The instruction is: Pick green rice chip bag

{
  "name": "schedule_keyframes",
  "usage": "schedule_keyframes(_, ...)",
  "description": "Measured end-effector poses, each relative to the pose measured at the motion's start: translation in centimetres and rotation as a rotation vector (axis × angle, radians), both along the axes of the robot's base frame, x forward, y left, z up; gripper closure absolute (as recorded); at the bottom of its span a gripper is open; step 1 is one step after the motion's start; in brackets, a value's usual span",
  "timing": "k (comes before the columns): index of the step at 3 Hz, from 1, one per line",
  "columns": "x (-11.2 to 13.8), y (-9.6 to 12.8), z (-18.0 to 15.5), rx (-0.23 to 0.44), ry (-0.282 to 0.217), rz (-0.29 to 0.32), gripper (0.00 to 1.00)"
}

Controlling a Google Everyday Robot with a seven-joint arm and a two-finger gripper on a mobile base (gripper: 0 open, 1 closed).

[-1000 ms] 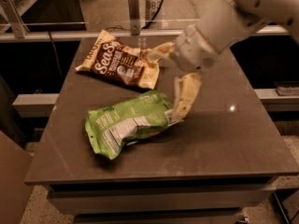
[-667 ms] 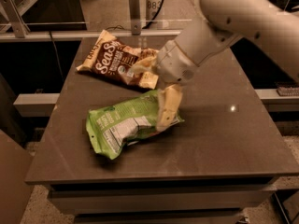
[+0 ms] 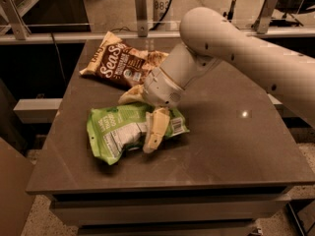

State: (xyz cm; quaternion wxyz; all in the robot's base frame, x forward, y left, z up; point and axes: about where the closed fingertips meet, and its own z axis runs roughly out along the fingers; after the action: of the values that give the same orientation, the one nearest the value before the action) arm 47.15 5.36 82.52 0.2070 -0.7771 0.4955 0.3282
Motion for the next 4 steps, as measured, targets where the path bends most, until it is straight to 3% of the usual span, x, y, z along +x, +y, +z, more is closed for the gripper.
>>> schedule_keyframes(1,-0.2,0.7,0.3,-0.011,-0.021,0.015,0.40)
schedule_keyframes(3,0.3,0.1,3.7,-0.019,-0.129,0.010,0.86)
schedule_keyframes(4,1.3,-1.3,6.7,-0.002,-0.203,-0.025,1.00)
